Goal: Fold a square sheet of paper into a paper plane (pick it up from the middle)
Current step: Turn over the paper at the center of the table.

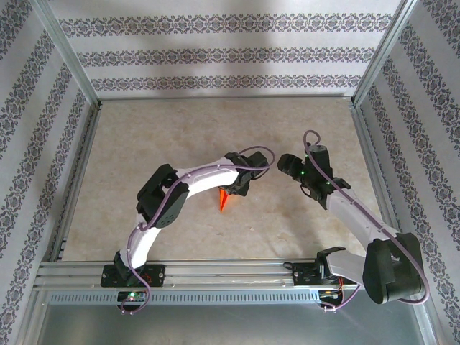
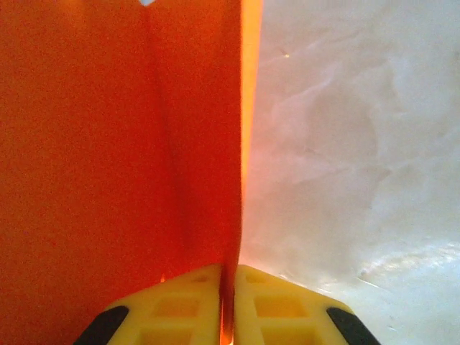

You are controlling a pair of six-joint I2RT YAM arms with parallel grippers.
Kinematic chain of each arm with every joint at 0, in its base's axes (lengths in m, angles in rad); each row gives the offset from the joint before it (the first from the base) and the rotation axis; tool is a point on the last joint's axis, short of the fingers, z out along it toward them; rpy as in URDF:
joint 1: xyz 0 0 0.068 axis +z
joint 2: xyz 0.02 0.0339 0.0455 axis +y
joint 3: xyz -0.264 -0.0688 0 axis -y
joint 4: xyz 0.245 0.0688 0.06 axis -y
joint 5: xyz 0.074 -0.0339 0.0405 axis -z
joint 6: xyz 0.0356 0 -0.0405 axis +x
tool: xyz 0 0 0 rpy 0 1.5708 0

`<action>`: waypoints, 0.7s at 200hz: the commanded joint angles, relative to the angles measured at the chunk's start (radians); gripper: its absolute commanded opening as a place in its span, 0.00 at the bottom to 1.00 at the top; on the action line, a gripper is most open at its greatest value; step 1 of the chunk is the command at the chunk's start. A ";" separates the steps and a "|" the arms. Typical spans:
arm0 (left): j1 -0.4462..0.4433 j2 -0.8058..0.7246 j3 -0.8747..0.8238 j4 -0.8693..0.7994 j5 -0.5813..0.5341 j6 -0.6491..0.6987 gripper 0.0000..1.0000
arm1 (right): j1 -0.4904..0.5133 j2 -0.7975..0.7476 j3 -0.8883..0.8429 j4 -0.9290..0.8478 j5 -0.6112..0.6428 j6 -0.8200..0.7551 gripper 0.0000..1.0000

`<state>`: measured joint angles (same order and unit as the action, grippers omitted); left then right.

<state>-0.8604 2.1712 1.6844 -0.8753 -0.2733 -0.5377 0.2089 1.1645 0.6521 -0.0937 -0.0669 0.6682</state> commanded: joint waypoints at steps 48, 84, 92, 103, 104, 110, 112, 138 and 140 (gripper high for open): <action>-0.017 0.086 0.083 -0.145 -0.327 0.118 0.10 | -0.043 -0.034 -0.037 -0.011 0.019 0.042 0.73; -0.017 0.141 0.111 -0.168 -0.400 0.138 0.10 | -0.051 -0.032 -0.045 -0.012 0.012 0.049 0.73; -0.018 0.142 0.110 -0.156 -0.372 0.136 0.10 | -0.052 -0.030 -0.045 -0.013 0.009 0.050 0.73; -0.021 0.146 0.106 -0.141 -0.344 0.131 0.11 | -0.054 -0.028 -0.045 -0.011 0.006 0.053 0.73; -0.022 0.145 0.107 -0.141 -0.342 0.130 0.11 | -0.055 -0.028 -0.045 -0.011 0.006 0.053 0.73; -0.023 0.148 0.110 -0.139 -0.329 0.126 0.12 | -0.055 -0.027 -0.045 -0.012 0.004 0.054 0.73; -0.023 0.148 0.111 -0.139 -0.324 0.124 0.13 | -0.055 -0.026 -0.045 -0.011 0.004 0.054 0.73; -0.026 0.149 0.123 -0.138 -0.266 0.103 0.21 | -0.054 -0.021 -0.045 -0.010 0.001 0.056 0.73; -0.027 0.148 0.124 -0.138 -0.260 0.102 0.21 | -0.054 -0.021 -0.044 -0.011 0.000 0.056 0.73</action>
<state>-0.8707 2.3150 1.7756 -0.9844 -0.5816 -0.4259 0.1650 1.1503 0.6231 -0.1009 -0.0654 0.7094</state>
